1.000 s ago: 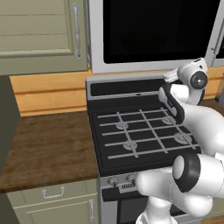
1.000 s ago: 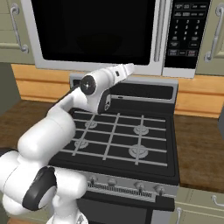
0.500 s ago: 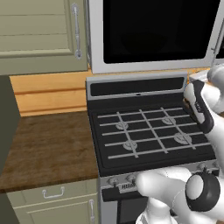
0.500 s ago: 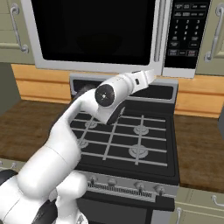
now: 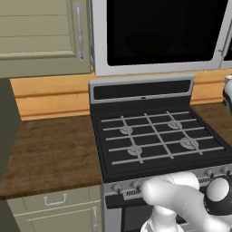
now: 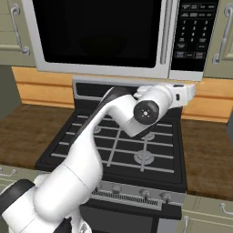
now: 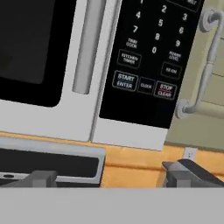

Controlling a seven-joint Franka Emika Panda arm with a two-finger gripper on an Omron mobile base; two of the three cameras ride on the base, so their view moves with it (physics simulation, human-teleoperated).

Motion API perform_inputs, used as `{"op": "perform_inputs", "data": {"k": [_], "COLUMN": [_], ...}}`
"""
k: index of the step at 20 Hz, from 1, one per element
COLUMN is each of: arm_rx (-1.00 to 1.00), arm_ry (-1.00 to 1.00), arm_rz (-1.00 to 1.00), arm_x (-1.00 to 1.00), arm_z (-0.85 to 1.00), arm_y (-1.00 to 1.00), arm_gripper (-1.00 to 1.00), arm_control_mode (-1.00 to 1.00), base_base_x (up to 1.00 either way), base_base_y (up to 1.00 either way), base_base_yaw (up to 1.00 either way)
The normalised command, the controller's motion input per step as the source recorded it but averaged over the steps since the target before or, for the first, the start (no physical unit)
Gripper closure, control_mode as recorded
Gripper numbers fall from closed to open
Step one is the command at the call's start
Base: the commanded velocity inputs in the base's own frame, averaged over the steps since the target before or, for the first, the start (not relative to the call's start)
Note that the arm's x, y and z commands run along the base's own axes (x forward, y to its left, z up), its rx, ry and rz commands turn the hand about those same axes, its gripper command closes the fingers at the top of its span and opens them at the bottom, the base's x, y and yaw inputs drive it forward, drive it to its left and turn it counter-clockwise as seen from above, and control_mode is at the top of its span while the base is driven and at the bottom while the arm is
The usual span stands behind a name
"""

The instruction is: Open the microwave, place the bowl with waffle inside the microwave, then close the microwave door and turn it on.

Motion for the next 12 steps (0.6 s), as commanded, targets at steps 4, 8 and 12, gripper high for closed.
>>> {"op": "perform_inputs", "data": {"k": [4,8,12], "arm_rx": [0.25,0.15,0.04], "arm_ry": [-0.16,-0.18,-0.11], "arm_rz": [0.02,0.02,0.0], "arm_x": [0.09,0.1,0.21], "arm_z": [0.16,0.15,0.24], "arm_y": [-0.46,-0.13,-0.02], "arm_gripper": [-1.0,-1.0,-1.0], "arm_control_mode": [-1.0,-1.0,-1.0], "base_base_x": [0.0,0.0,0.0], "base_base_y": [0.0,0.0,0.0], "base_base_yaw": [0.0,0.0,0.0]}}
